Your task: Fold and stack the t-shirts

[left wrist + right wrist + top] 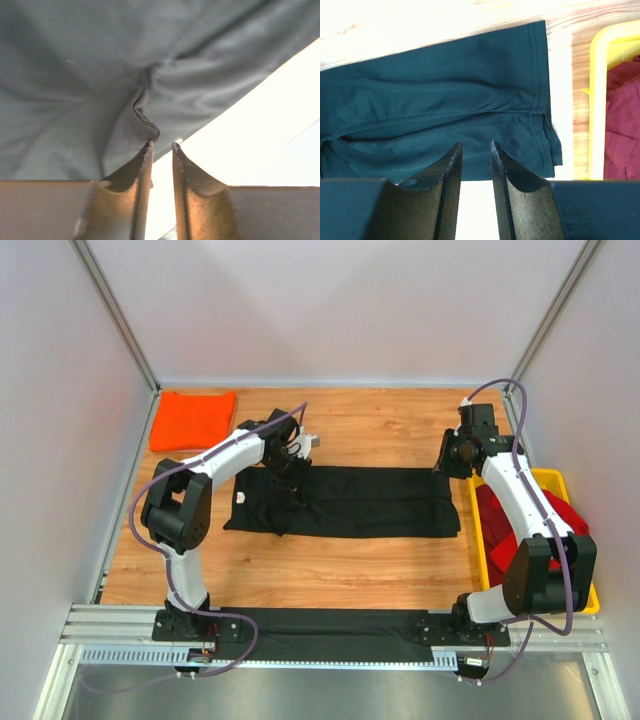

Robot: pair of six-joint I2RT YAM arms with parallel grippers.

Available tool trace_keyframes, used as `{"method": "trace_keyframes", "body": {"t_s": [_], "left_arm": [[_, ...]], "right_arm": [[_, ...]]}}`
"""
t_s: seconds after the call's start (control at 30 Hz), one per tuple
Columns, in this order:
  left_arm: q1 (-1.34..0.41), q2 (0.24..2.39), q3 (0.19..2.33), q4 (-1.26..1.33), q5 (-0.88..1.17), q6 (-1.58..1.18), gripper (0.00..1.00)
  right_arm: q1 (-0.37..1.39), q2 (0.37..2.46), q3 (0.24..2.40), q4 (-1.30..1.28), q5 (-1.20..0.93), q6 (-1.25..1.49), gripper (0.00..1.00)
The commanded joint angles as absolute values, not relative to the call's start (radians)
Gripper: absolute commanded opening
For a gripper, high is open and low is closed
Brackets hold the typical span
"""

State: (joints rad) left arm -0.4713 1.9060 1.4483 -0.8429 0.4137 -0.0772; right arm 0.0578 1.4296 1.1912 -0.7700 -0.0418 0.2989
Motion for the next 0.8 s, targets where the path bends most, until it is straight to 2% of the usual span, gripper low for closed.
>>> {"method": "trace_keyframes", "body": {"t_s": [0.0, 0.3, 0.4, 0.6, 0.77], "left_arm": [[-0.476, 1.878, 1.424, -0.847, 0.525, -0.035, 0.32], [-0.472, 1.853, 1.454, -0.838, 0.495, -0.063, 0.37], [-0.447, 1.819, 1.444, -0.805, 0.515, -0.101, 0.37], [-0.338, 1.764, 1.396, -0.807, 0.430, -0.221, 0.38], [-0.276, 1.637, 1.243, -0.750, 0.420, -0.308, 0.40]], "right_arm": [[0.063, 1.414, 1.200, -0.769, -0.035, 0.301, 0.31], [0.087, 1.417, 1.196, -0.769, -0.080, 0.339, 0.32], [0.164, 1.430, 1.203, -0.743, -0.089, 0.397, 0.32], [0.411, 1.529, 1.270, -0.684, -0.066, 0.492, 0.33], [0.558, 1.667, 1.344, -0.526, -0.123, 0.451, 0.35]]}}
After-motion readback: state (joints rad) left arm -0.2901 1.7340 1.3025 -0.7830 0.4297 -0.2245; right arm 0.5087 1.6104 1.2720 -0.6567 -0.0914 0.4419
